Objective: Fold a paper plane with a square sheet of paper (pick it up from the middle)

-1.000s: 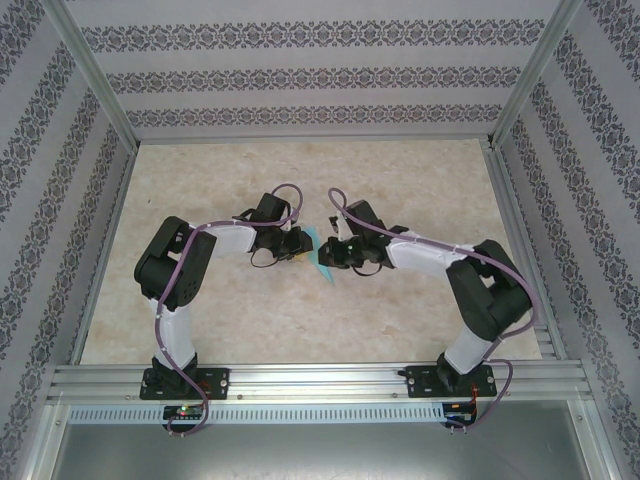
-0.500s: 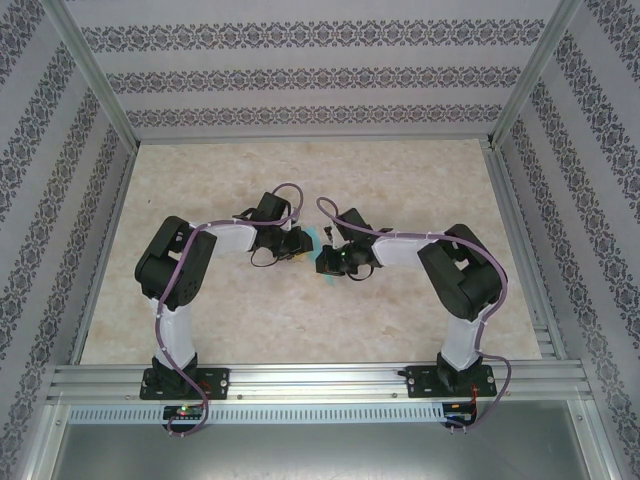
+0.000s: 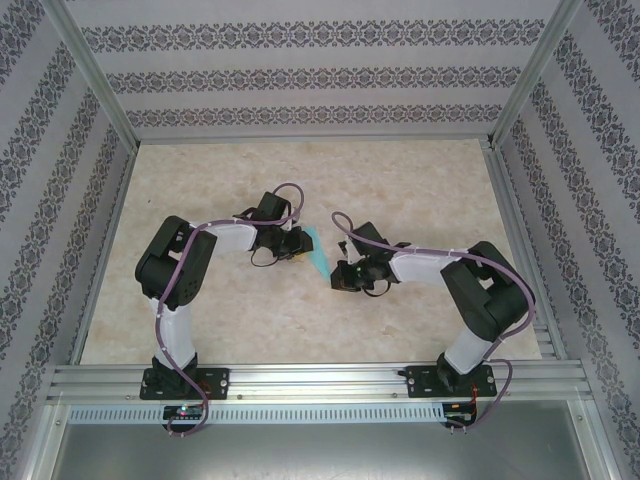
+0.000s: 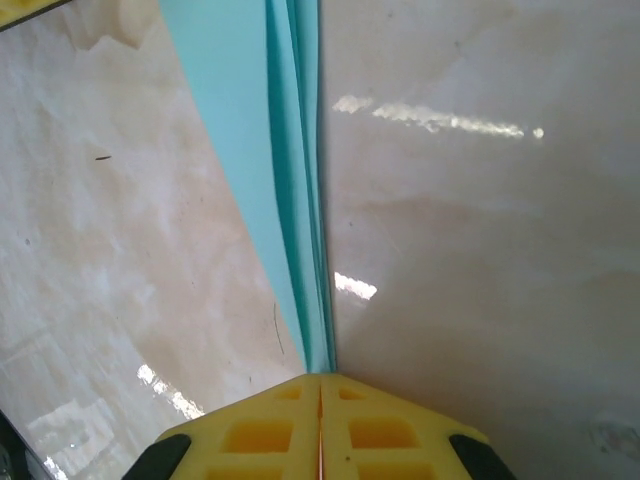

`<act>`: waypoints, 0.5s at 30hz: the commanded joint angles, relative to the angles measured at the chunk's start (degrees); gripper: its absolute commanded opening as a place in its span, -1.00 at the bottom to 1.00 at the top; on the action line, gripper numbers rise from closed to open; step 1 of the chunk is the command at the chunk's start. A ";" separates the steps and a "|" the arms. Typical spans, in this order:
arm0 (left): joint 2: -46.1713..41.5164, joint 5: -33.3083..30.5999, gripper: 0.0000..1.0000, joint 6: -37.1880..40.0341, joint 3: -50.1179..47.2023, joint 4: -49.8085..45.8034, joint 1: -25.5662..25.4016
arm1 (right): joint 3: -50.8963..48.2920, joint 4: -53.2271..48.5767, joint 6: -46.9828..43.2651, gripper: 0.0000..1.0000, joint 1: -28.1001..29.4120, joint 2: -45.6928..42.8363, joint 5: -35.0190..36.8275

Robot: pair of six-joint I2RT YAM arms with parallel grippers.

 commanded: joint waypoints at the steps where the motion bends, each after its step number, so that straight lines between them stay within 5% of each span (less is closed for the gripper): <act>1: 4.51 -6.91 -0.53 2.39 -1.44 -2.78 0.10 | 3.43 -0.89 0.77 -0.82 -0.44 -3.38 0.66; 15: 4.66 -5.63 -0.53 2.59 -1.44 -2.33 0.06 | 10.88 4.54 3.26 -0.83 -0.75 9.81 -0.65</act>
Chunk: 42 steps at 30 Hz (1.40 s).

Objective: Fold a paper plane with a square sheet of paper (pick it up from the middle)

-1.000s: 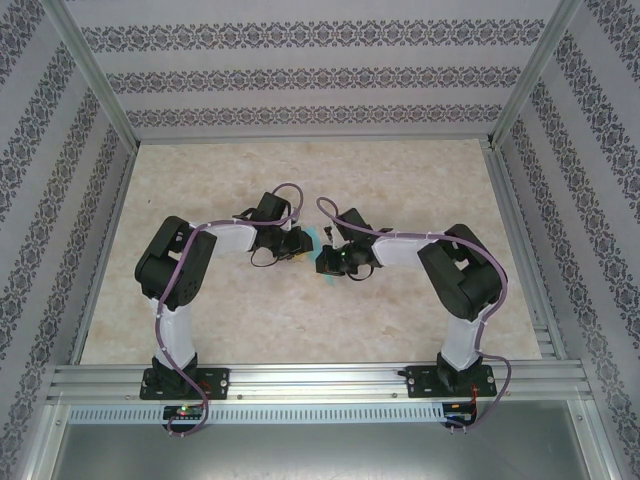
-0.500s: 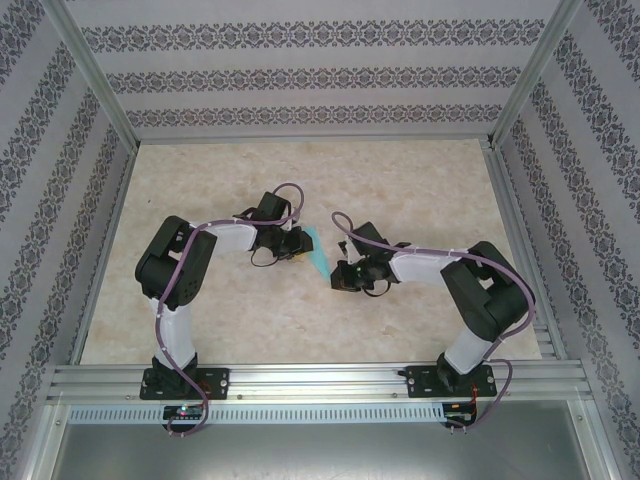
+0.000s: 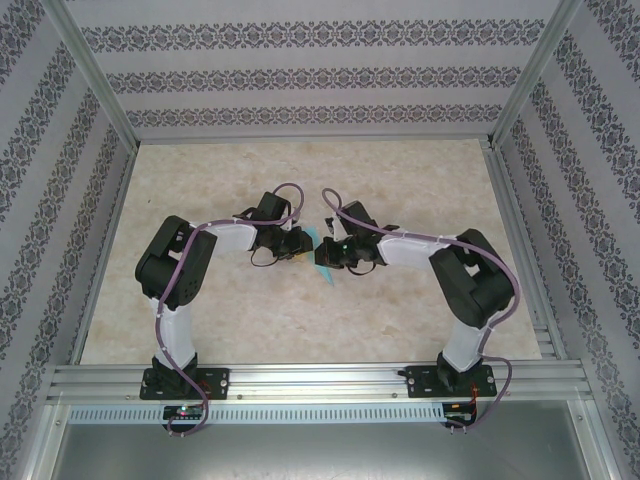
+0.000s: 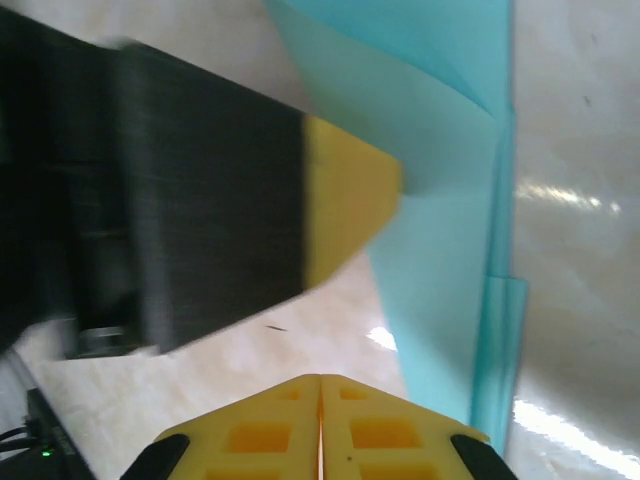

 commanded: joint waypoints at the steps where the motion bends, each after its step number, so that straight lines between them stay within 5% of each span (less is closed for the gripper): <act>1: 4.50 -5.51 -0.52 2.72 -1.58 -1.68 0.04 | -0.89 0.22 0.54 -0.83 -0.77 2.34 1.38; 18: -4.21 7.00 -0.41 7.10 -4.43 10.61 -0.52 | -3.88 -4.76 -1.47 -0.85 -0.79 6.46 4.92; 30: -3.36 6.74 -0.66 4.22 -8.65 14.32 -2.59 | -3.89 -4.92 -1.35 -0.94 -0.85 7.08 4.96; 42: -0.95 -3.68 -0.70 10.60 -5.91 7.03 -2.67 | -5.71 -8.00 -2.62 -0.95 -0.87 7.02 5.40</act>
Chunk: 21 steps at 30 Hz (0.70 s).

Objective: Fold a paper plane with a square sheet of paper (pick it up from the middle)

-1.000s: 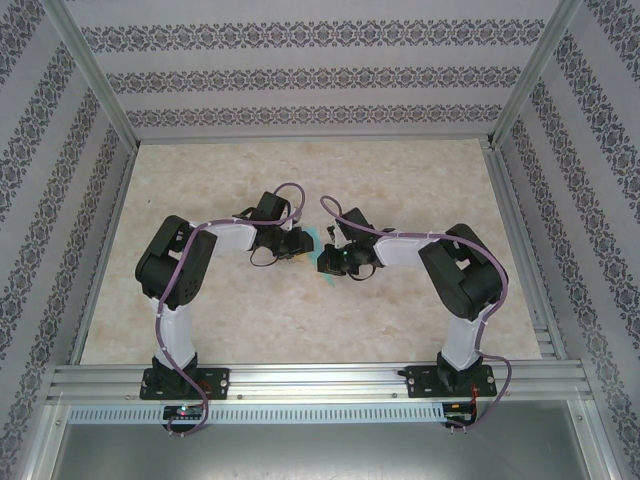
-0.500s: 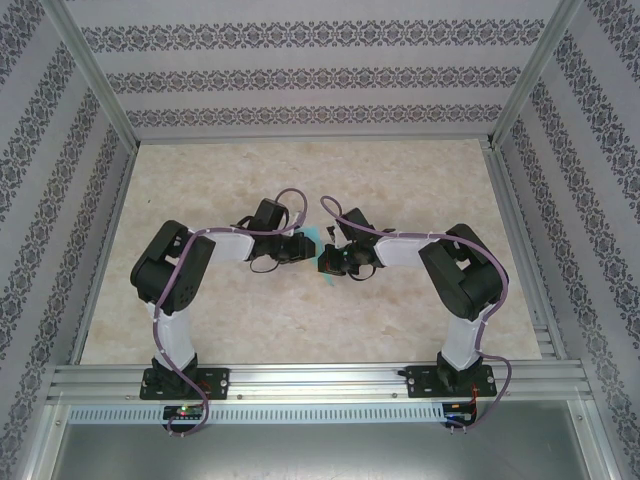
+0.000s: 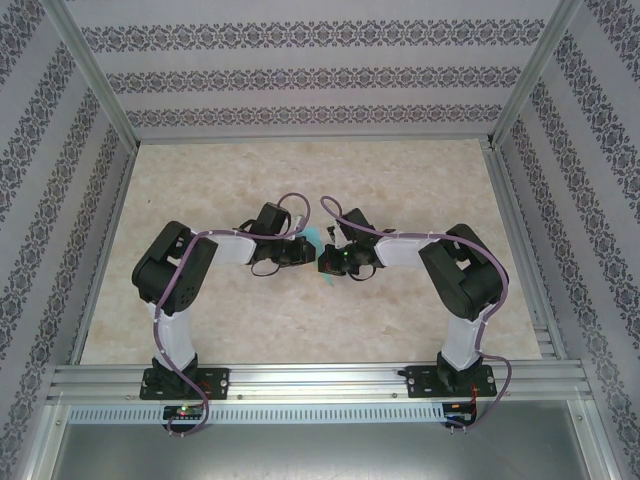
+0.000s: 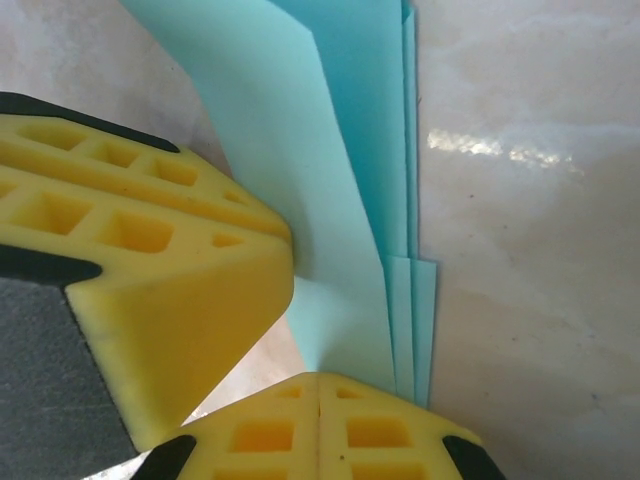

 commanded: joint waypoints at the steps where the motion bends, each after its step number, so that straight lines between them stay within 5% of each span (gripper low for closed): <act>1: 1.87 -7.27 -0.70 4.42 2.00 -3.89 -0.28 | -4.41 -9.15 -1.93 -0.95 -0.50 3.72 5.32; 21: 4.90 -7.43 -0.70 11.40 12.37 -11.12 3.42 | -9.90 -10.40 -0.45 -0.95 -1.99 3.71 5.89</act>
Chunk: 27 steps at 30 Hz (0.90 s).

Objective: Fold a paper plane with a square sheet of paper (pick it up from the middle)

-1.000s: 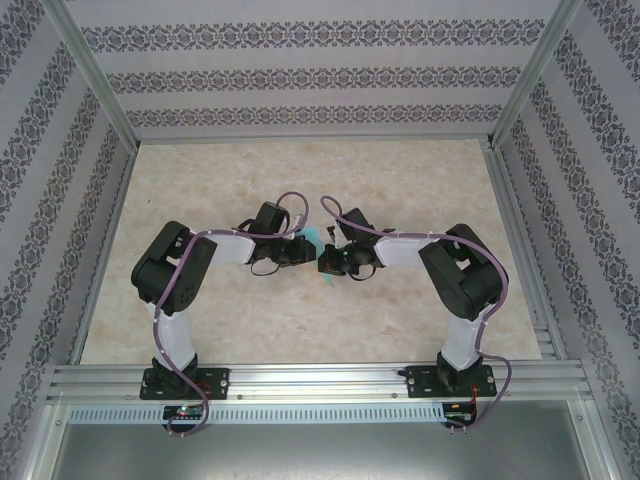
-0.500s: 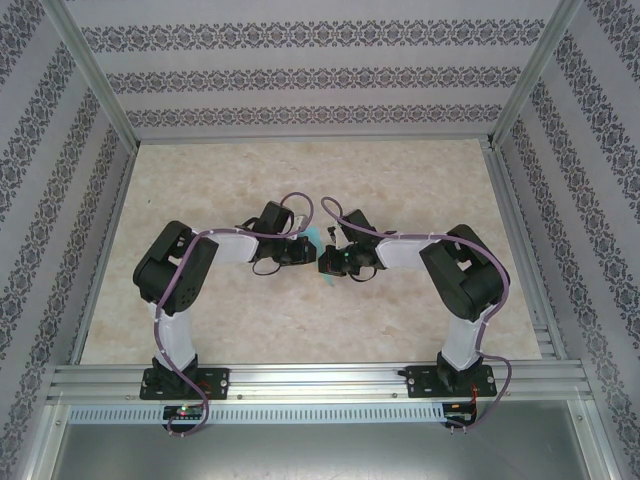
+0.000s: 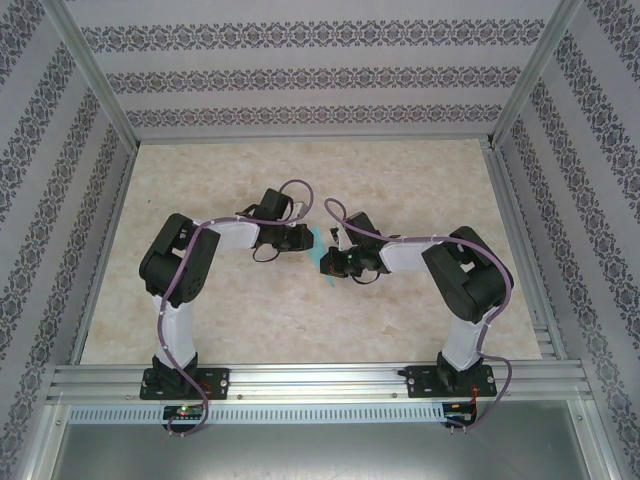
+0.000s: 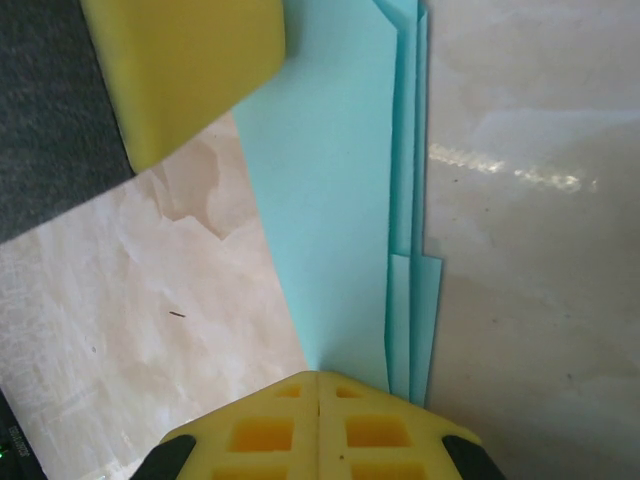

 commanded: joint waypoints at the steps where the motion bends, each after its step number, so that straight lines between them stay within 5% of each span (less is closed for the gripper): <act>1: 0.88 -2.63 -0.70 4.04 2.55 -2.70 1.33 | -5.03 -16.26 -0.18 -0.95 -0.87 5.25 6.76; 27: 5.41 -7.40 -0.69 3.85 3.94 -2.39 7.28 | -7.04 -16.19 0.83 -0.94 -0.98 6.25 6.37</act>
